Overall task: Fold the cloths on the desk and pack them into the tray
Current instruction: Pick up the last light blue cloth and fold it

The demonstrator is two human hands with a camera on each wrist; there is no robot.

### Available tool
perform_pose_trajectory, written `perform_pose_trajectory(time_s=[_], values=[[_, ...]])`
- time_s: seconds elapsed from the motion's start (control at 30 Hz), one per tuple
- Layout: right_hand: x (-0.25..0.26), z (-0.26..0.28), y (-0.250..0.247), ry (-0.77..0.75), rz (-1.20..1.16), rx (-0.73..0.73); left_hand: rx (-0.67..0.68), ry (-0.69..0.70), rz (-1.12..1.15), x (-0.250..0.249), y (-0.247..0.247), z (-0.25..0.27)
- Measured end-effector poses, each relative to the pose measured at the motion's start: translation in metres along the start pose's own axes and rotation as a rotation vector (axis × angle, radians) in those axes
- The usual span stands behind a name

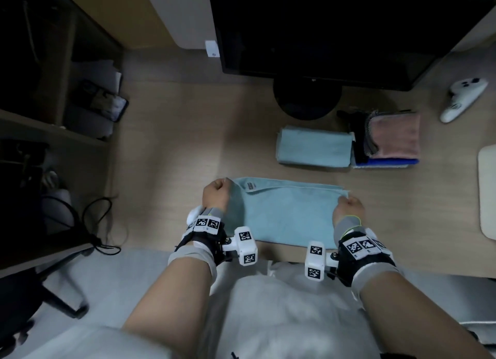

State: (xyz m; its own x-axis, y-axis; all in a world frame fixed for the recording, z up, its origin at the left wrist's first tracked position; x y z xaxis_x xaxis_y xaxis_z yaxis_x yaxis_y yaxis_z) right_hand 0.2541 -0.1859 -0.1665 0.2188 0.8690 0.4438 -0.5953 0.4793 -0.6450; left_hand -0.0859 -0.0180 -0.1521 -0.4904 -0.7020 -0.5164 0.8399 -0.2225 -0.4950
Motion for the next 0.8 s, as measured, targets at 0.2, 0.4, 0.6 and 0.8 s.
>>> perform_pose_trajectory(time_s=[0.2,0.4,0.6,0.8], values=[[0.002,-0.006,0.000,0.023,0.046,-0.022,-0.133,-0.005,-0.033,0.004,-0.014,-0.005],[0.001,-0.012,0.001,0.071,0.087,-0.038,-0.194,-0.032,-0.010,-0.004,-0.019,-0.011],[0.008,-0.009,-0.007,0.048,0.102,-0.019,-0.177,-0.070,0.011,-0.002,-0.019,-0.003],[0.001,-0.005,-0.007,0.007,-0.023,-0.046,-0.242,-0.023,-0.153,-0.004,-0.023,-0.003]])
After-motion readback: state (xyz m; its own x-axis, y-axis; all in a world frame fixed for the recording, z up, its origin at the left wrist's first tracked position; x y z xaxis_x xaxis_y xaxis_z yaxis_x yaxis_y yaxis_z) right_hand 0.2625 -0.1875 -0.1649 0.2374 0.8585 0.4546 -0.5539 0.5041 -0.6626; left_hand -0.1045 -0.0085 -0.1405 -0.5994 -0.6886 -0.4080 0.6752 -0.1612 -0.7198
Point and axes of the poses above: each hand's wrist, its own z-axis away from the middle knuckle, its own y-axis out of the palm, x = y × z, the point moved 8 cm from there along -z, towards the middle knuckle, and after that the axes turned 5 degrees about -z, right-handed, at the moved point
